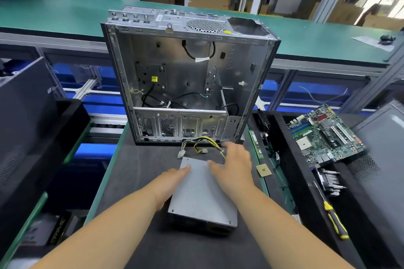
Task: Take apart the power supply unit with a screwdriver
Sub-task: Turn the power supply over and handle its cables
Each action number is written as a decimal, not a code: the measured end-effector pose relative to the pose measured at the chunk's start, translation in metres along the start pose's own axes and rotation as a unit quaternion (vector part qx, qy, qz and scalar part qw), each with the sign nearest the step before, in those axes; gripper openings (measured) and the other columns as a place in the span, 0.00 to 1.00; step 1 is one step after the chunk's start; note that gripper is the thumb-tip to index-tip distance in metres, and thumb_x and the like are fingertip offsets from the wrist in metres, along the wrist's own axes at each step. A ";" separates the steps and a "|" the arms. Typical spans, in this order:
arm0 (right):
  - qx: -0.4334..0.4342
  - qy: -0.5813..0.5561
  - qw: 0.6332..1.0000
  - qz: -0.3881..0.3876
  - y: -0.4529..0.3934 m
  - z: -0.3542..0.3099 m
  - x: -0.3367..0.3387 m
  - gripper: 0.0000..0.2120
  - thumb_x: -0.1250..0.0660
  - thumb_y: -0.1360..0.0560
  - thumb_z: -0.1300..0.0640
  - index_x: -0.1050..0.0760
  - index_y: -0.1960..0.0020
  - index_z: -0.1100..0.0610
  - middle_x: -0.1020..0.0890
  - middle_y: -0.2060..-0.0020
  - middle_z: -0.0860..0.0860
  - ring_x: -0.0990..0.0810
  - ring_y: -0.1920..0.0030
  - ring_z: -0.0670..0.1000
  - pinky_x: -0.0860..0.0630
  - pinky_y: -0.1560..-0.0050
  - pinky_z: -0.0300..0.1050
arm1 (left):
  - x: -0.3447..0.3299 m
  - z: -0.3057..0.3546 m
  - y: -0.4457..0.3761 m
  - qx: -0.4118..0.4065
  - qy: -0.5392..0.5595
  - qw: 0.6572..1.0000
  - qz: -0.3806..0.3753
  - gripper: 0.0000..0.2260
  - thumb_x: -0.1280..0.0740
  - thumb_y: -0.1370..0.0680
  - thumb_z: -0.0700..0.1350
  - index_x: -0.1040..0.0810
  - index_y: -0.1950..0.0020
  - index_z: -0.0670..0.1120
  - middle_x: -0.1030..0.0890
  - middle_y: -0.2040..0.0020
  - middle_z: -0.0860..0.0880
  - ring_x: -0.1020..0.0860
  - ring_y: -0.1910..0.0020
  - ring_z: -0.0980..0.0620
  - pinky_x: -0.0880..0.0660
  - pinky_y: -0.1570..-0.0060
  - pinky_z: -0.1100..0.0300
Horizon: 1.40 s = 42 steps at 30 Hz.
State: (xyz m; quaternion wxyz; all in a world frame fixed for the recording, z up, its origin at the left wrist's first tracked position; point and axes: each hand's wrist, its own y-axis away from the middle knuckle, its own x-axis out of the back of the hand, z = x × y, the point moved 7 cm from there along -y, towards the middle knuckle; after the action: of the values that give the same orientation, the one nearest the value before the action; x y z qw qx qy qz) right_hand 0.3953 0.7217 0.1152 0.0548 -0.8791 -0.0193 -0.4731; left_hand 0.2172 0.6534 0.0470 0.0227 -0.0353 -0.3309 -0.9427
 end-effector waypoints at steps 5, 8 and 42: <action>0.117 0.127 0.941 -0.291 0.024 -0.041 -0.034 0.58 0.27 0.40 0.29 0.56 0.21 0.41 0.47 0.24 0.49 0.53 0.23 0.55 0.55 0.25 0.54 | 0.010 -0.001 0.003 -0.036 0.036 0.999 -0.008 0.21 0.42 0.18 0.58 0.24 0.35 0.45 0.18 0.43 0.47 0.21 0.41 0.50 0.30 0.33 0.51; 0.135 0.199 0.896 -0.373 0.042 -0.046 -0.043 0.69 0.22 0.44 0.31 0.72 0.25 0.37 0.62 0.22 0.53 0.67 0.22 0.56 0.67 0.25 0.61 | 0.015 0.000 0.005 -0.046 0.039 0.998 0.001 0.19 0.44 0.16 0.55 0.25 0.36 0.43 0.18 0.45 0.45 0.21 0.43 0.48 0.28 0.35 0.52; 0.145 -0.018 0.918 -0.370 0.050 -0.024 0.016 0.72 0.15 0.46 0.45 0.70 0.29 0.26 0.57 0.28 0.32 0.40 0.26 0.48 0.34 0.31 0.45 | 0.019 0.047 0.034 -0.209 -0.034 0.977 0.019 0.02 0.39 0.18 0.44 0.29 0.47 0.50 0.22 0.49 0.46 0.24 0.54 0.51 0.28 0.51 0.56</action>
State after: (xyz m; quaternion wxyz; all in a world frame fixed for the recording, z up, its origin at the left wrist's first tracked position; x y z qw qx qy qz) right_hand 0.3885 0.6688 0.1380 0.0022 -0.8004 -0.4120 -0.4356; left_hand 0.2031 0.6559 0.1057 0.0220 -0.0777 -0.1264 -0.9887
